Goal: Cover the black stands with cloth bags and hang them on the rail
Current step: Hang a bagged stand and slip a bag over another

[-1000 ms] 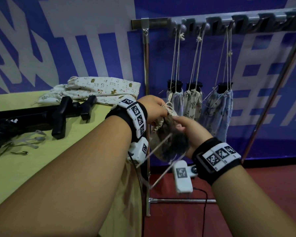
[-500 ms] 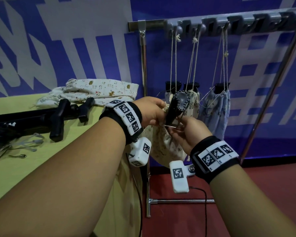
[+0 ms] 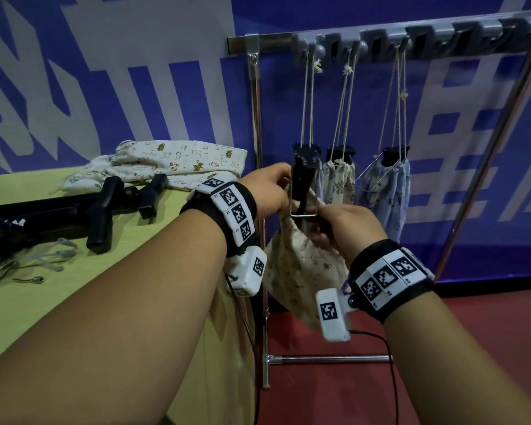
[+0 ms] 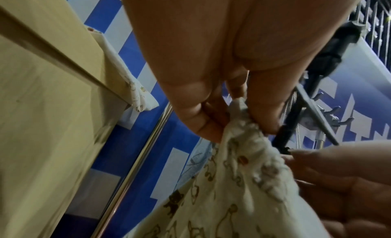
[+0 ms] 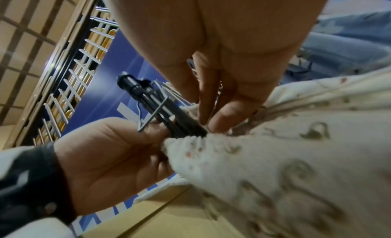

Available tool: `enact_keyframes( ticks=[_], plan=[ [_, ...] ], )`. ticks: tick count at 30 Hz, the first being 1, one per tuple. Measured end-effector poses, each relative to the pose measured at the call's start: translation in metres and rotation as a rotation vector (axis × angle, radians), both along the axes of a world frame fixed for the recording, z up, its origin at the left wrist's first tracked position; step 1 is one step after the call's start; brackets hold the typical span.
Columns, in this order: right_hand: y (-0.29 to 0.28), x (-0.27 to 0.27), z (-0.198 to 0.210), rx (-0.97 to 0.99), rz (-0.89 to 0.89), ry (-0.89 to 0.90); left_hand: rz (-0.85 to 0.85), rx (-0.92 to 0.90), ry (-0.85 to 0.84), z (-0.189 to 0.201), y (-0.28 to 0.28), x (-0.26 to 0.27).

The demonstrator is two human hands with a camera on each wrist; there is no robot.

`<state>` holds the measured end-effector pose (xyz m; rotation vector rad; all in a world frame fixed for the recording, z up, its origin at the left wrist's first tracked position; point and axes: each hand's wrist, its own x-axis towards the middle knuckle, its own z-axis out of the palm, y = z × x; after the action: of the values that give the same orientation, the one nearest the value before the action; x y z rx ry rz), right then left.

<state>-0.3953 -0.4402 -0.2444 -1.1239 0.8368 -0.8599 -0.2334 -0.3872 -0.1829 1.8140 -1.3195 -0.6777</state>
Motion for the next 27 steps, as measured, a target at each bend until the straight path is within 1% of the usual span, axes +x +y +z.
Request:
enact_keyframes(
  ticks=[1,2,5,8,10,12,15,17,19,24,26,27],
  plan=[
    [-0.003,-0.001,-0.003,-0.045,-0.036,0.05,0.025,-0.015,-0.002,0.001,0.0,0.001],
    [-0.005,-0.004,-0.006,-0.107,-0.07,0.14,0.044,-0.028,-0.001,0.002,-0.001,0.002],
    [-0.01,-0.011,-0.01,-0.274,-0.159,0.51,0.065,-0.052,0.033,0.003,0.0,0.004],
    [-0.009,-0.013,-0.011,-0.316,-0.064,0.735,0.04,-0.05,0.087,0.001,0.0,0.003],
    [-0.009,-0.012,-0.013,-0.343,0.004,0.834,0.004,-0.034,0.119,-0.001,-0.001,0.002],
    [-0.009,-0.011,-0.015,-0.374,0.065,0.888,-0.037,-0.019,0.135,-0.002,0.0,0.0],
    [-0.011,-0.009,-0.016,-0.385,0.115,0.866,-0.094,-0.006,0.129,-0.003,0.001,-0.001],
    [-0.011,-0.007,-0.017,-0.329,0.115,0.775,-0.101,0.004,0.141,-0.003,0.001,-0.001],
    [-0.012,-0.005,-0.017,-0.301,0.079,0.669,-0.098,0.018,0.141,-0.002,0.002,-0.001],
    [-0.008,-0.001,-0.011,-0.333,-0.074,0.458,-0.069,0.051,0.088,-0.002,0.001,0.002],
    [-0.007,0.0,-0.009,-0.354,-0.103,0.405,-0.068,0.044,0.123,-0.001,0.001,0.003],
    [-0.005,-0.001,-0.007,-0.358,-0.113,0.405,-0.069,0.038,0.169,0.0,0.001,0.002]
  ],
)
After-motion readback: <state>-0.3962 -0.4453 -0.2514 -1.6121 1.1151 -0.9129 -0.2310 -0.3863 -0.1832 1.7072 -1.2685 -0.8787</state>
